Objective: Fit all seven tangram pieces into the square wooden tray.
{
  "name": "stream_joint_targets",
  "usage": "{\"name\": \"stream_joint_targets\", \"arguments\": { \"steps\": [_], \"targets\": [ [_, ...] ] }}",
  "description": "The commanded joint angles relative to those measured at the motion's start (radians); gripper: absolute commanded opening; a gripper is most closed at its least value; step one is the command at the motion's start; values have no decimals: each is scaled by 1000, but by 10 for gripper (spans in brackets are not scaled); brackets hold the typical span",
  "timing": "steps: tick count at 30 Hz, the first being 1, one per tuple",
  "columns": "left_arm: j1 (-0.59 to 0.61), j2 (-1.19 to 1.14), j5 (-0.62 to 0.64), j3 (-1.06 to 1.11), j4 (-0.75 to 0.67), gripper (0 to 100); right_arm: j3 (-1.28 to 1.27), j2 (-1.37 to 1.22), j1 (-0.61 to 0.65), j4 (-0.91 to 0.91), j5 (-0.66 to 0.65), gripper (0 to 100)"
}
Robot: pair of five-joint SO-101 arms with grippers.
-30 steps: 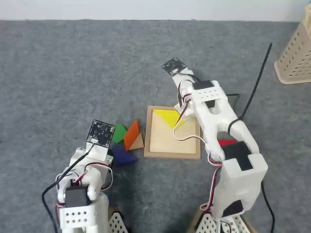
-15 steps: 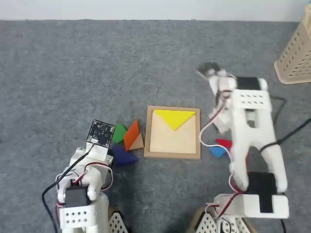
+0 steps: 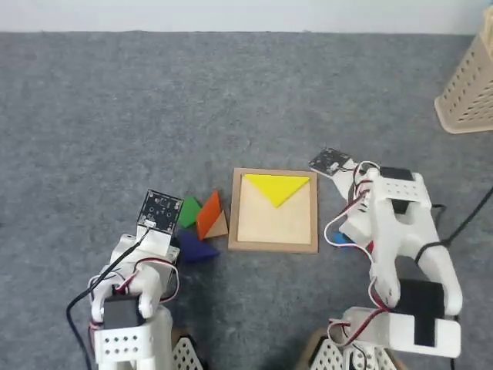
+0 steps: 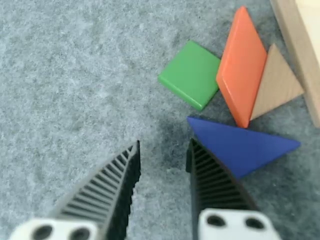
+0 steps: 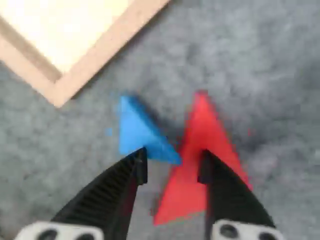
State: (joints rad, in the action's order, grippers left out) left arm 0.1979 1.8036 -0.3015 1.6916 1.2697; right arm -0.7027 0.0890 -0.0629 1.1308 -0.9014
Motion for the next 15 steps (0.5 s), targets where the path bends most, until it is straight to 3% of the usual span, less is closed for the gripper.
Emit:
{"name": "stream_joint_targets", "arguments": {
  "steps": [1, 6, 11, 15],
  "targets": [
    [-3, 18, -2, -5, 5, 150, -9, 30, -50, -70, -20, 272],
    [-3, 18, -2, -5, 5, 150, -3, -84, -50, -140, -12, 243],
    [-3, 18, -2, -5, 5, 150, 140, -134, -74, -133, 149, 245],
    [-3, 18, -2, -5, 5, 150, 244, -59, -76, -24, 203, 245]
  ]
}}
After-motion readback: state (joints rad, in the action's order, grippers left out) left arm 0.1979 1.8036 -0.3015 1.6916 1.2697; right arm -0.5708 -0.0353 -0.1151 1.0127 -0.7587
